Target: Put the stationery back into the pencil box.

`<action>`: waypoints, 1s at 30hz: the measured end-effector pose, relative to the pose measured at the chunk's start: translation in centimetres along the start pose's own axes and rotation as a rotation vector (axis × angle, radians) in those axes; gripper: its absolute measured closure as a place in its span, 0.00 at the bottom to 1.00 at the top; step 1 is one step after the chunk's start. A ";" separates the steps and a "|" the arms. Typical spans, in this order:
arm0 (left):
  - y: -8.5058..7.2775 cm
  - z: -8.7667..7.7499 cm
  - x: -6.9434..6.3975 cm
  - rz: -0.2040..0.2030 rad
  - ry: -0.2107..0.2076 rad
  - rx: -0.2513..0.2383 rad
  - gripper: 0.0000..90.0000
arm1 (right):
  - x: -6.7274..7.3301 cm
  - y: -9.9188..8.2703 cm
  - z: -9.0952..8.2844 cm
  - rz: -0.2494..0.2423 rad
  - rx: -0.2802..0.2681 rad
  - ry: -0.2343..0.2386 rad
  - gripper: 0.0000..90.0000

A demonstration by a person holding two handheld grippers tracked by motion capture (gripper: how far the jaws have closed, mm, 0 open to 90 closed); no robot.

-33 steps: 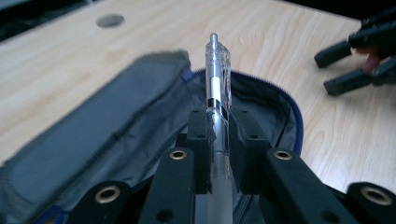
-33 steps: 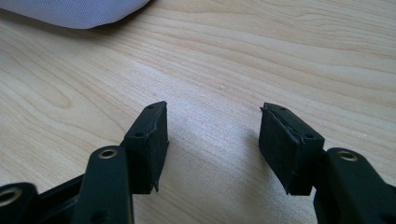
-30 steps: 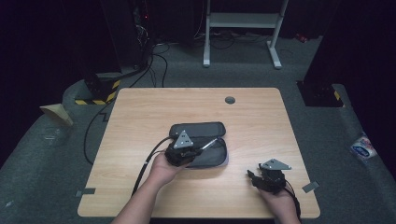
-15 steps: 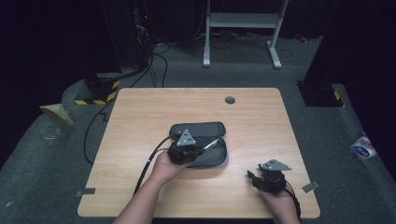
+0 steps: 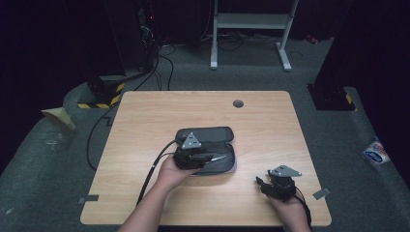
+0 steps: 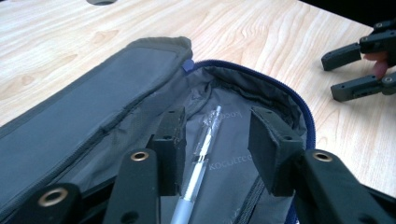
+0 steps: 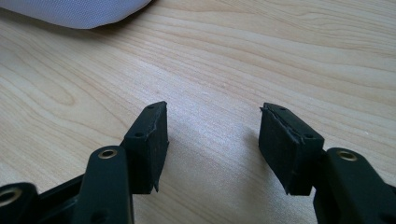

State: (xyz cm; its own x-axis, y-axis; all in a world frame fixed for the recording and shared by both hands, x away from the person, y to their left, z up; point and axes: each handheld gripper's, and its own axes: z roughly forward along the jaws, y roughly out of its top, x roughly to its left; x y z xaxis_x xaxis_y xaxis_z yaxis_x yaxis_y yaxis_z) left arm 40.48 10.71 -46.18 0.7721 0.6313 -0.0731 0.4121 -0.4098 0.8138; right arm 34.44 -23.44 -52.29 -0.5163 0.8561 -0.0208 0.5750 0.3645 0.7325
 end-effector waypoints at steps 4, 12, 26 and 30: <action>-0.3 -0.9 -0.1 -0.023 0.079 -0.025 0.46 | 0.0 0.0 0.0 0.002 -0.001 0.001 0.47; -2.1 -3.3 0.6 -0.090 0.148 -0.057 0.23 | 0.0 0.0 0.0 0.002 -0.001 0.000 0.47; -6.8 -8.1 2.9 -0.198 0.212 -0.052 0.00 | 0.1 0.0 0.0 0.004 0.000 -0.005 0.47; -8.6 -9.1 3.5 -0.214 0.235 -0.025 0.00 | 0.1 0.0 0.0 0.004 0.000 -0.005 0.47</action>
State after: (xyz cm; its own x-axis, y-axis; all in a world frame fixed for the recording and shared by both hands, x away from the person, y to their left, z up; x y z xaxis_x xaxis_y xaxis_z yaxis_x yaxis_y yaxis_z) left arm 35.24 22.46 -48.19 0.5353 0.8373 -0.1116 0.5392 -0.2370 0.8081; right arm 34.45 -23.37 -52.30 -0.5109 0.8594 -0.0210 0.5769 0.3609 0.7327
